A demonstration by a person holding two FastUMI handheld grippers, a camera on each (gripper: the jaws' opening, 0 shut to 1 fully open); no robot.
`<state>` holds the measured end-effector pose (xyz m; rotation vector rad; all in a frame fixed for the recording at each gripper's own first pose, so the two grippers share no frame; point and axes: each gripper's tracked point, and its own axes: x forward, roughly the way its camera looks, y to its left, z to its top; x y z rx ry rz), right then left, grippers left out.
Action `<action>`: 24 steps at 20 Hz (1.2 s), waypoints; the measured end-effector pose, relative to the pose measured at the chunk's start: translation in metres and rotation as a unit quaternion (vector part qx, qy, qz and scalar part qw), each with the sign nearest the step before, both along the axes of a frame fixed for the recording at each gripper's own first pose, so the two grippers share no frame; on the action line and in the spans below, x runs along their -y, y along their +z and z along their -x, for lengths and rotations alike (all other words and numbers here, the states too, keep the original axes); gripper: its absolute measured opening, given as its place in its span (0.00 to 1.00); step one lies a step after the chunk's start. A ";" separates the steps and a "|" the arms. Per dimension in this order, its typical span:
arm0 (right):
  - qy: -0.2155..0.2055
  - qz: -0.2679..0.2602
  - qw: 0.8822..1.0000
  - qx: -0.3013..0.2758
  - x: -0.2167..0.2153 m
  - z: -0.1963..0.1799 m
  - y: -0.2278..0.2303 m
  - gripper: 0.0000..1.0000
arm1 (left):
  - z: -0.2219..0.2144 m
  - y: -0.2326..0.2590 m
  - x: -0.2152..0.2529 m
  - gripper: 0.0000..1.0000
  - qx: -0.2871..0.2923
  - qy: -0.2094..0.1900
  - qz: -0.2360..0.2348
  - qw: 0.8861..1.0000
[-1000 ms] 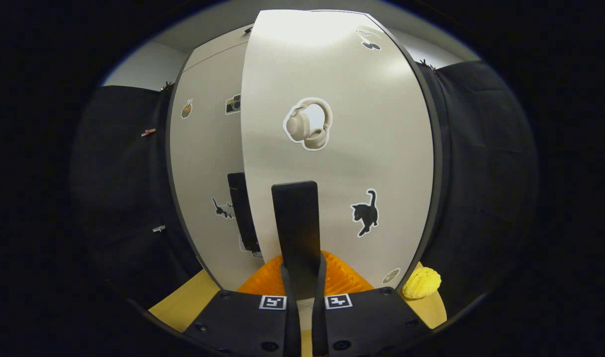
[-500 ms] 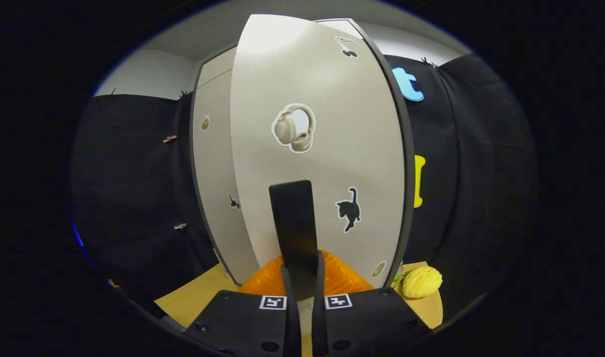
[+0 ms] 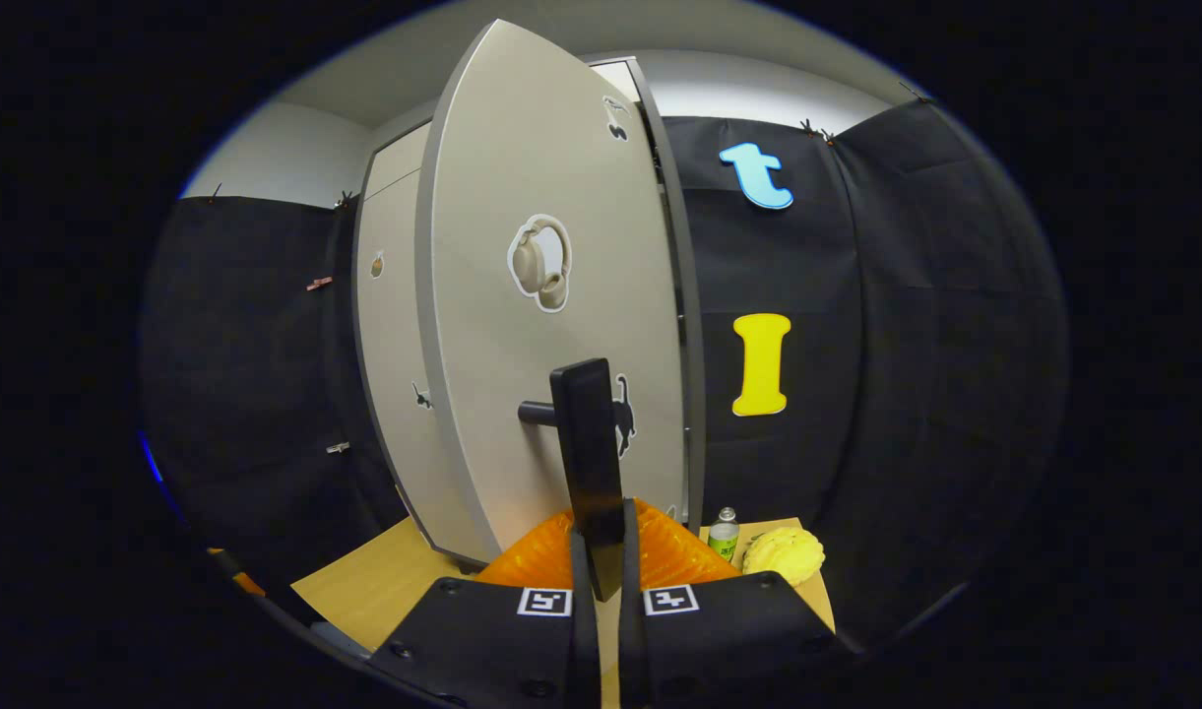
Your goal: Open the right door of the double-door shoe cabinet with the right hand, and open the left door with the left hand.
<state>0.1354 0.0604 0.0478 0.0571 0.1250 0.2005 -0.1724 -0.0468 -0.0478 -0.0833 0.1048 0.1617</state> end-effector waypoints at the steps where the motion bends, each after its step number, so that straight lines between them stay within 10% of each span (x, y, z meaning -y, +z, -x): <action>1: -0.006 0.001 1.000 0.001 0.003 -0.002 0.000 0.11 | -0.001 -0.001 0.002 0.95 -0.003 -0.003 -0.004 1.000; 24: -0.075 -0.001 0.997 -0.006 0.030 0.011 -0.005 0.08 | -0.093 0.034 -0.024 0.95 0.006 -0.052 -0.049 0.997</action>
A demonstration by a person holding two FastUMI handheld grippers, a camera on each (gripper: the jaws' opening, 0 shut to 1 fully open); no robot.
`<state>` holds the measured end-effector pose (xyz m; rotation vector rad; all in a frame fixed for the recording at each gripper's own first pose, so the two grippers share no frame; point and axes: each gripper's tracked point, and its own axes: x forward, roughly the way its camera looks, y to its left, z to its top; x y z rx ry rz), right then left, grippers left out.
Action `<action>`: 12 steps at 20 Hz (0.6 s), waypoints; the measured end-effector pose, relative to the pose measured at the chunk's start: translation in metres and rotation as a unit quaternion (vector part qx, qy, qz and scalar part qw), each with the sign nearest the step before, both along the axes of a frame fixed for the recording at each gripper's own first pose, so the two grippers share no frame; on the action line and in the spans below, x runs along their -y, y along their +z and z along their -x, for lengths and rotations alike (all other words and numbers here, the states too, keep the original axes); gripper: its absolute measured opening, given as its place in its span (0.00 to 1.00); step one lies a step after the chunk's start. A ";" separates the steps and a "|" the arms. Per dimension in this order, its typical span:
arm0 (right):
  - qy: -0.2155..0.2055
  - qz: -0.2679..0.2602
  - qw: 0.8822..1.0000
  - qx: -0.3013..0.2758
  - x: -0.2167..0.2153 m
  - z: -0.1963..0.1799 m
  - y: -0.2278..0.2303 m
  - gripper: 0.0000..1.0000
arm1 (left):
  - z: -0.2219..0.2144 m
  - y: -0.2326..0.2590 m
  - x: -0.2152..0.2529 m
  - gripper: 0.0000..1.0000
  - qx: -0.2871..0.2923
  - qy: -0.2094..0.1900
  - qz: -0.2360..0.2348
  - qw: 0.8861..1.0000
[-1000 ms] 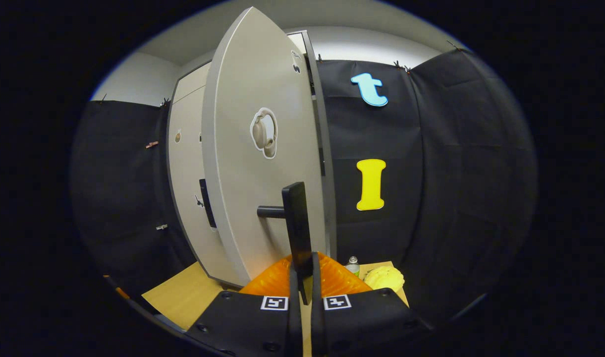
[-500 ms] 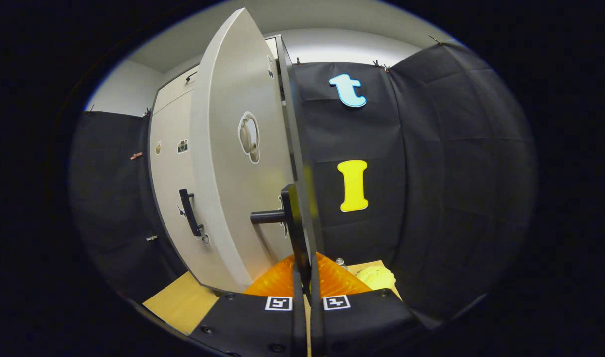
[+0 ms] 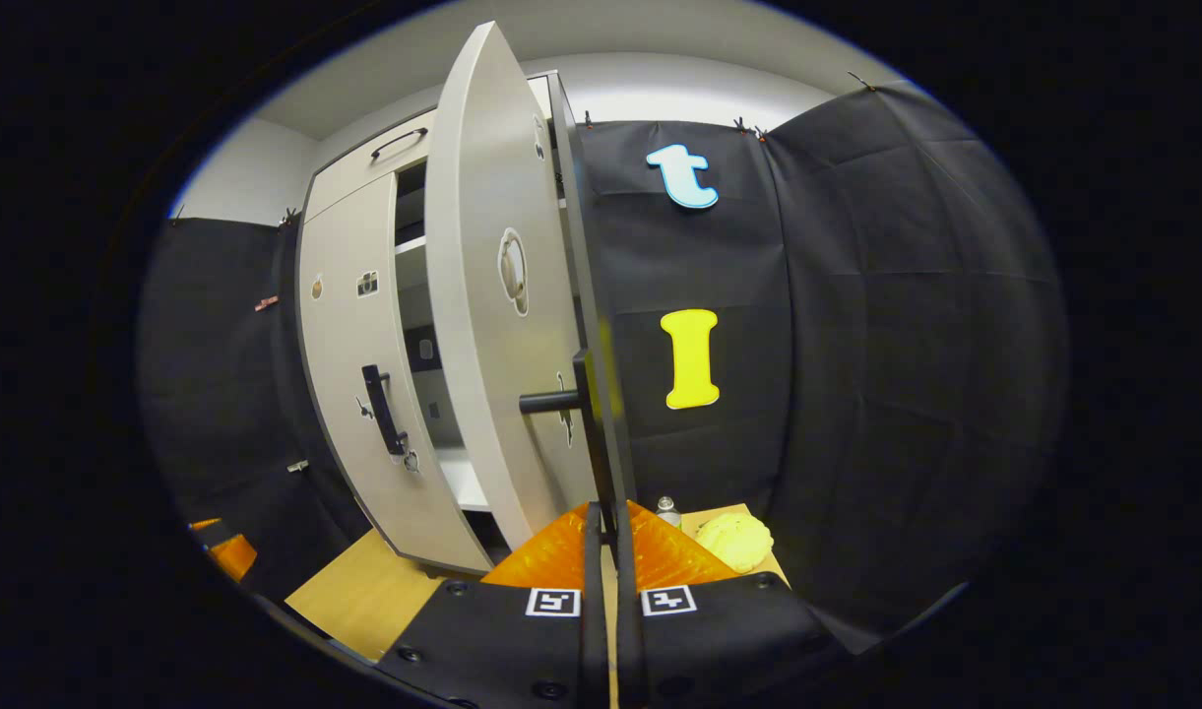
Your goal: Open the right door of the double-door shoe cabinet with the right hand, and open the left door with the left hand.
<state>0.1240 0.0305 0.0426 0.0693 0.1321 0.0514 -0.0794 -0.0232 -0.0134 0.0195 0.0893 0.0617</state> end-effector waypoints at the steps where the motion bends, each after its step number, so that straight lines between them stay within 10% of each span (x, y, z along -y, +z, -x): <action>1: -0.002 0.015 1.000 0.004 0.004 0.002 0.001 0.08 | -0.012 0.004 -0.004 0.95 0.004 -0.003 -0.003 1.000; 5: -0.035 0.030 0.999 0.003 0.013 0.012 -0.005 0.16 | -0.064 0.023 -0.007 0.93 0.021 -0.029 -0.016 0.999; 12: -0.059 0.027 0.997 -0.032 0.001 0.033 -0.036 0.62 | -0.158 0.049 0.016 0.93 0.034 -0.073 -0.036 0.996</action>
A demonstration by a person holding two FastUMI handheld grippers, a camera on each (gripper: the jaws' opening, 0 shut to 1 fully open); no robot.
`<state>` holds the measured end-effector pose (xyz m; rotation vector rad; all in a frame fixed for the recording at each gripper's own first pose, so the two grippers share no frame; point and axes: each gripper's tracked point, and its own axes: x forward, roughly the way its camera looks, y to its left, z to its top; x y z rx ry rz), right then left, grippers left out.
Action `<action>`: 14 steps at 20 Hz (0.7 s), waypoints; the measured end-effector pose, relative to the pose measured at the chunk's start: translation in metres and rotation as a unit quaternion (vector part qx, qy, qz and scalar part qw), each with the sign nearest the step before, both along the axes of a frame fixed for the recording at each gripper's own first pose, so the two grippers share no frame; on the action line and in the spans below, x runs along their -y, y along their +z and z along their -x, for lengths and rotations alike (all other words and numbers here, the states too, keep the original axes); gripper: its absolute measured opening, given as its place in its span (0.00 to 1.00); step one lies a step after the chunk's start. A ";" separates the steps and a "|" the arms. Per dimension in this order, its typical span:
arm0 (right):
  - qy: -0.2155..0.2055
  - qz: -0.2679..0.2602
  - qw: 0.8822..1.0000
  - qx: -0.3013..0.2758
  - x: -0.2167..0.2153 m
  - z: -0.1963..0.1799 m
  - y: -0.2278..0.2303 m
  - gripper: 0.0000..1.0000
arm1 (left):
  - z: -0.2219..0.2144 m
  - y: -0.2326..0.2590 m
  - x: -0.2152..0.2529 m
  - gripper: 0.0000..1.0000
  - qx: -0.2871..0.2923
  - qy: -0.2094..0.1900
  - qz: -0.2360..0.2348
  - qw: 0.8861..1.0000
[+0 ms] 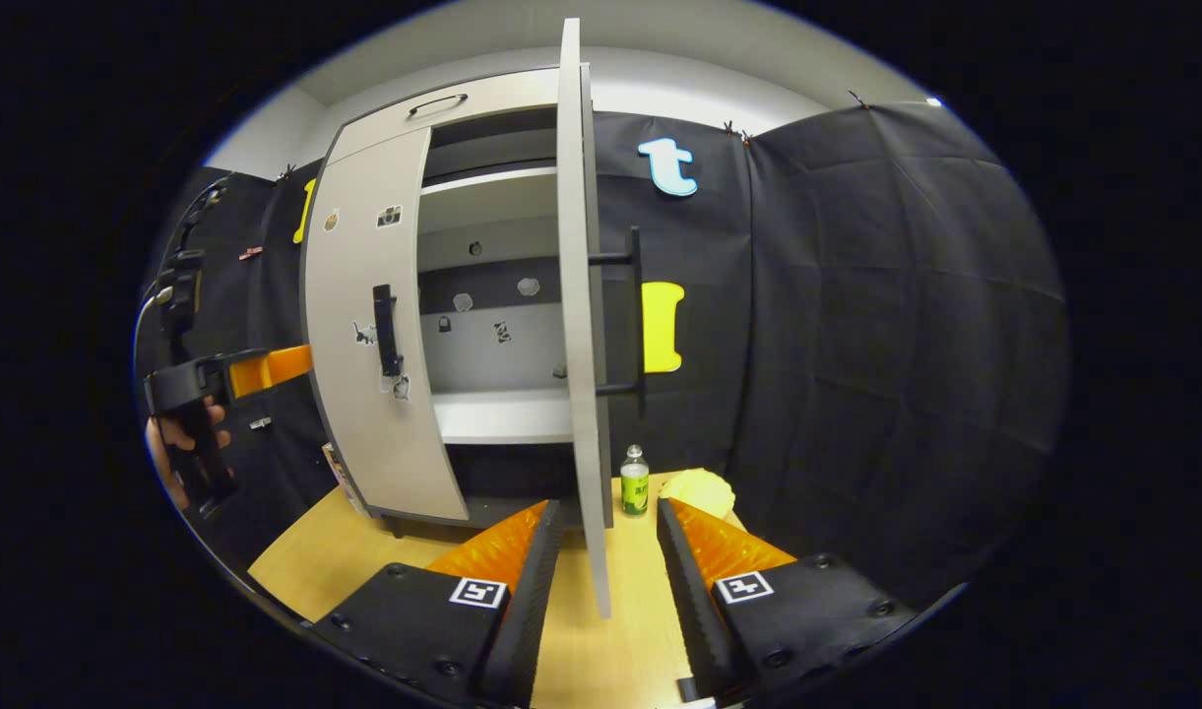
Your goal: Open the right door of the double-door shoe cabinet with the right hand, and open the left door with the left hand.
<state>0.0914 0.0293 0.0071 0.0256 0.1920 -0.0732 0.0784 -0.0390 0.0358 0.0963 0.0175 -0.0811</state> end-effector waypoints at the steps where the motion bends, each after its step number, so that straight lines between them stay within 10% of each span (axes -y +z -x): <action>1: -0.004 0.001 1.000 -0.005 -0.001 0.002 -0.004 0.68 | -0.013 0.000 0.005 0.95 -0.001 -0.009 0.000 1.000; 5: -0.035 -0.005 0.999 0.015 -0.010 0.008 -0.006 0.99 | -0.059 0.004 0.025 0.95 0.010 -0.051 0.006 0.999; 14: -0.060 0.031 0.997 0.046 -0.027 0.004 -0.001 0.98 | -0.130 -0.004 0.029 0.94 -0.009 -0.064 0.047 0.997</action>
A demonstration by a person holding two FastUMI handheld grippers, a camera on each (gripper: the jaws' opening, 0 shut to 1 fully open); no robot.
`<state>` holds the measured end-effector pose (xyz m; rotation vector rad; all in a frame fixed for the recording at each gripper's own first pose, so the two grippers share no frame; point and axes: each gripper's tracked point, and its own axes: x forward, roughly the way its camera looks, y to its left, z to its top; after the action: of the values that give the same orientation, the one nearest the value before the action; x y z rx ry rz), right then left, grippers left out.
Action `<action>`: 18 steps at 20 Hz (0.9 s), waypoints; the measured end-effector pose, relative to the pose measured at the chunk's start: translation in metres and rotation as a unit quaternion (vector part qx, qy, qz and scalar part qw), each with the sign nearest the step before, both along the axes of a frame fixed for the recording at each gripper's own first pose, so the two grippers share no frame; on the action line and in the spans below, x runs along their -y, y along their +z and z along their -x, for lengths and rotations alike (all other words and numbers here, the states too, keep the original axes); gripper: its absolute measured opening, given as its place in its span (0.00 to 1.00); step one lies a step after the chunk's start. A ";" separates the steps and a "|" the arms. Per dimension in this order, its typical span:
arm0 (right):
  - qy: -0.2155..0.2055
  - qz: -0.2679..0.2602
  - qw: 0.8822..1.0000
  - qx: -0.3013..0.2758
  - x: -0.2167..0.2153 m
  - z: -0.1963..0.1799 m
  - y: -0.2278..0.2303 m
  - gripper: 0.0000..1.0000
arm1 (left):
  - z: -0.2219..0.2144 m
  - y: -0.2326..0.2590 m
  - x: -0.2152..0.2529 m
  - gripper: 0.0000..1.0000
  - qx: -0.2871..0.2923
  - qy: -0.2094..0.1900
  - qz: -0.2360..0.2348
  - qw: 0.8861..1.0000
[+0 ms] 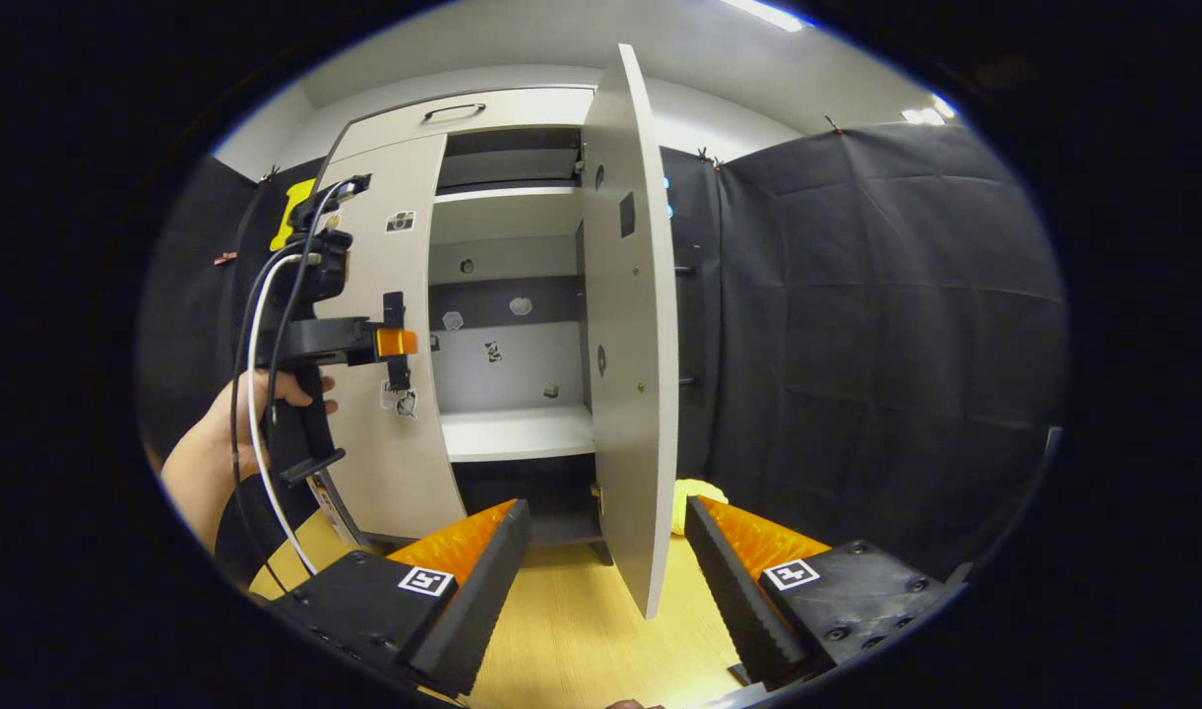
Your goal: Open the right door of the double-door shoe cabinet with the right hand, and open the left door with the left hand.
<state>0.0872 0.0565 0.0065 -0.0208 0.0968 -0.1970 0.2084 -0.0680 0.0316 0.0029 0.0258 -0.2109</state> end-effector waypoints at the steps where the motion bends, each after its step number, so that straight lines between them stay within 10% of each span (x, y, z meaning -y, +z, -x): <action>1: 0.005 0.008 1.000 -0.003 -0.002 -0.002 -0.001 0.99 | -0.004 0.001 0.001 0.95 0.002 0.003 -0.001 1.000; 14: 0.154 -0.018 0.988 -0.009 -0.041 -0.037 -0.013 0.98 | -0.027 -0.008 0.011 0.36 -0.030 0.034 -0.010 0.999; 18: 0.183 -0.010 0.983 -0.006 -0.042 -0.040 -0.016 0.98 | -0.026 -0.009 0.010 0.32 -0.026 0.041 -0.012 0.999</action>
<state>0.1274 0.0985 -0.0095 -0.0194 0.1054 0.1716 0.2346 -0.0783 0.0228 0.0202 0.0807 -0.1286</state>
